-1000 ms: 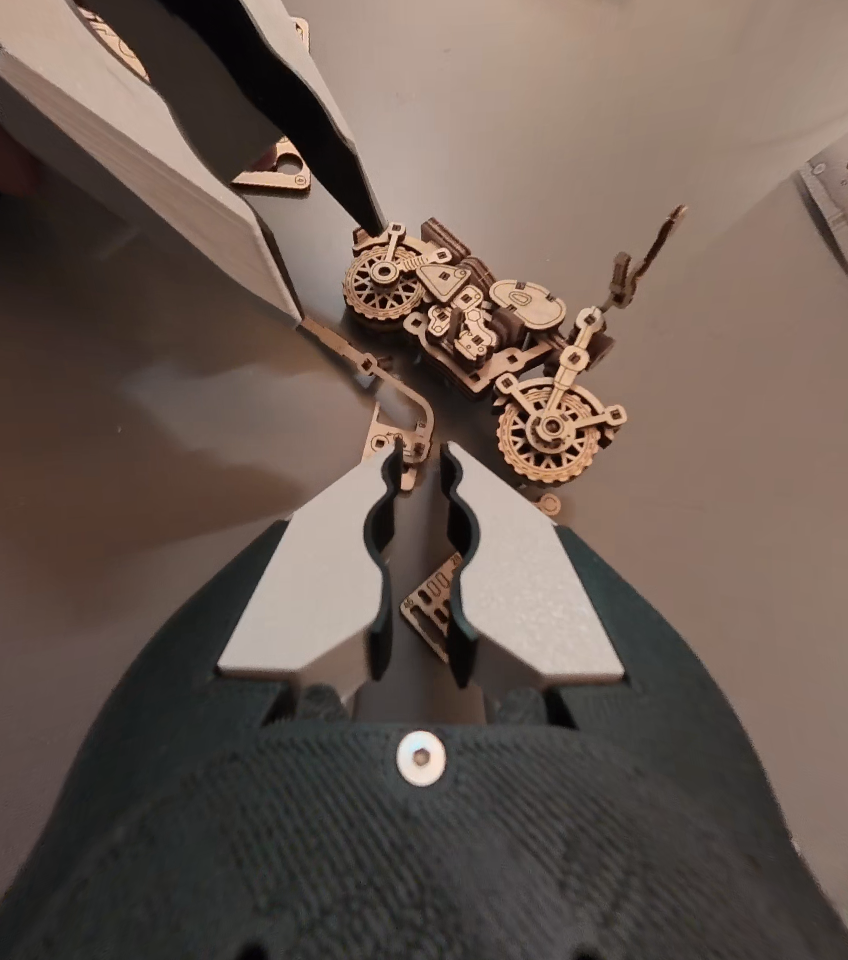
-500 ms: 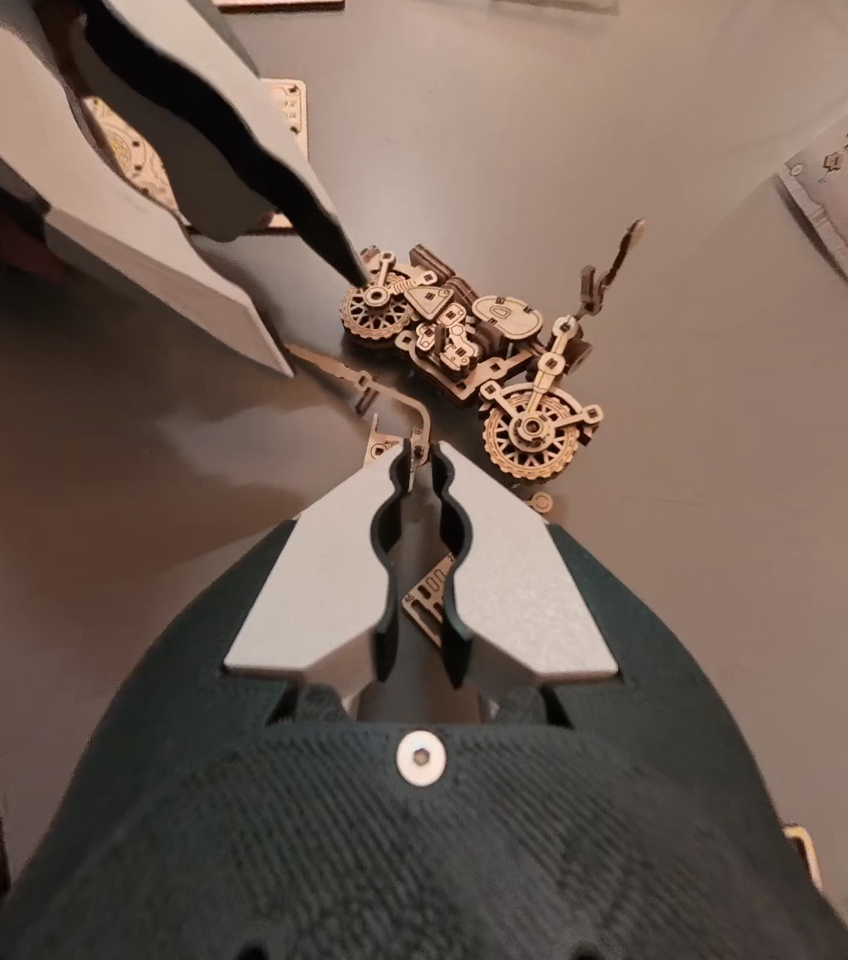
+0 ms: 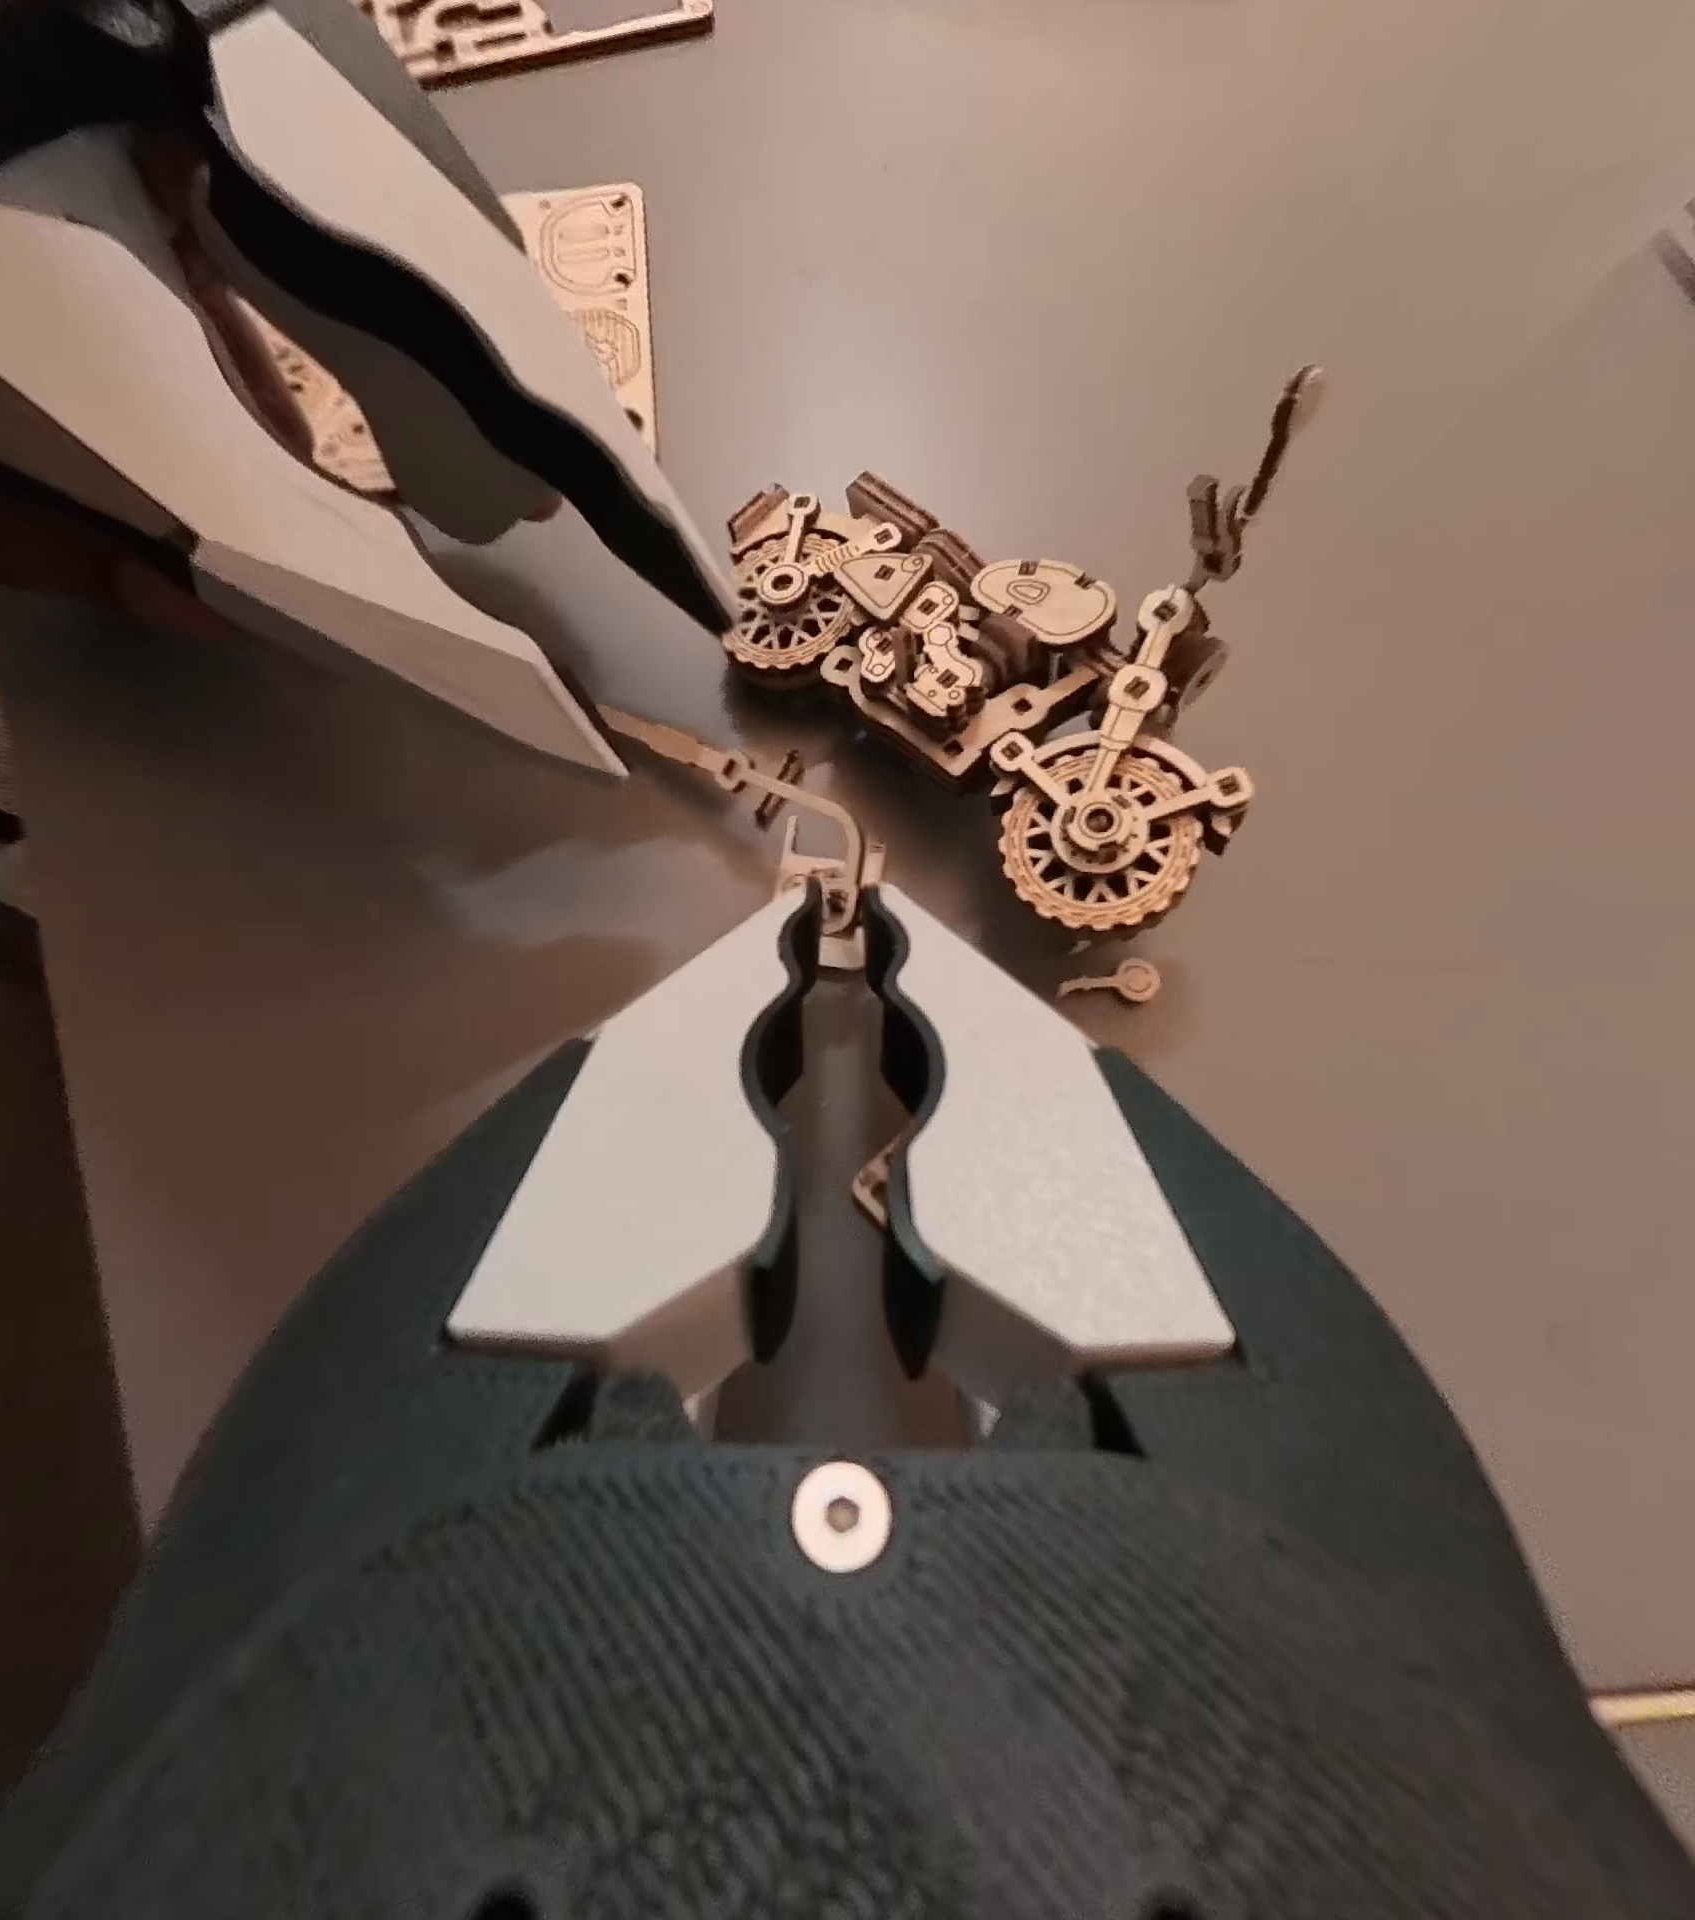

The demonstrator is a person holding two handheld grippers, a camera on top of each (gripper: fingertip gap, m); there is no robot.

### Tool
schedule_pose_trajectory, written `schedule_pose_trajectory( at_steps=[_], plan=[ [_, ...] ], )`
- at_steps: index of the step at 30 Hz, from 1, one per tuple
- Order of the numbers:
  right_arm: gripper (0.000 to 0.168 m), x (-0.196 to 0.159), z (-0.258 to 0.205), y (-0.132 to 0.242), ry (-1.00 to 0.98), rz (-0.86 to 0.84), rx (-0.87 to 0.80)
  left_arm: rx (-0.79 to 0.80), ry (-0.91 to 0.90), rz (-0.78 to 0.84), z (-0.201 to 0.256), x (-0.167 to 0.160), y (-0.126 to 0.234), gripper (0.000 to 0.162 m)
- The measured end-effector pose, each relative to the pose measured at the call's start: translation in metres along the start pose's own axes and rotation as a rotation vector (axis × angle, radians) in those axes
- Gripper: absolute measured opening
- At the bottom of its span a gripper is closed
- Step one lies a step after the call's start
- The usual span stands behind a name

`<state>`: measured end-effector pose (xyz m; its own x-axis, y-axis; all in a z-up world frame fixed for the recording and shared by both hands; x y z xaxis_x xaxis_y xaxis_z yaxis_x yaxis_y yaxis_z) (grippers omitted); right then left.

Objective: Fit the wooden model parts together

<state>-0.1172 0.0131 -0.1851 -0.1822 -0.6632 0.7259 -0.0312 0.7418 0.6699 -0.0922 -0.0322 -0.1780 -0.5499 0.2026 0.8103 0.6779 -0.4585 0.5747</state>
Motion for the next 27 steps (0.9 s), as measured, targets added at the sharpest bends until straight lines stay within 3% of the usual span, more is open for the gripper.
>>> schedule_pose_trajectory(
  at_steps=[15,22,27],
  plan=[
    [0.006,0.008,-0.017,0.007,-0.040,0.072,0.108,0.005,-0.103,-0.033,0.012,-0.007,-0.002,0.013],
    [0.006,0.020,-0.022,0.015,0.128,0.088,0.042,-0.042,-0.056,-0.018,0.016,-0.004,0.000,0.022],
    [0.005,0.024,-0.034,0.021,0.330,0.071,-0.003,-0.265,0.154,0.027,0.032,0.010,0.011,0.033]
  ],
)
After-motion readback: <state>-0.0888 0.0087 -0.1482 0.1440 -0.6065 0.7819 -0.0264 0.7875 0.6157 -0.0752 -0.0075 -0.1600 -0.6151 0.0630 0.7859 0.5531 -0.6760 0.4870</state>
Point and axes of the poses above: each gripper's, where its closed fingertips meet, y back along the fingers, x out of its top, z = x × y across the jaws, the point moved 1 cm from there along y, back along the fingers, and after that the axes turned 11 degrees about x, right-handed, at the moved point
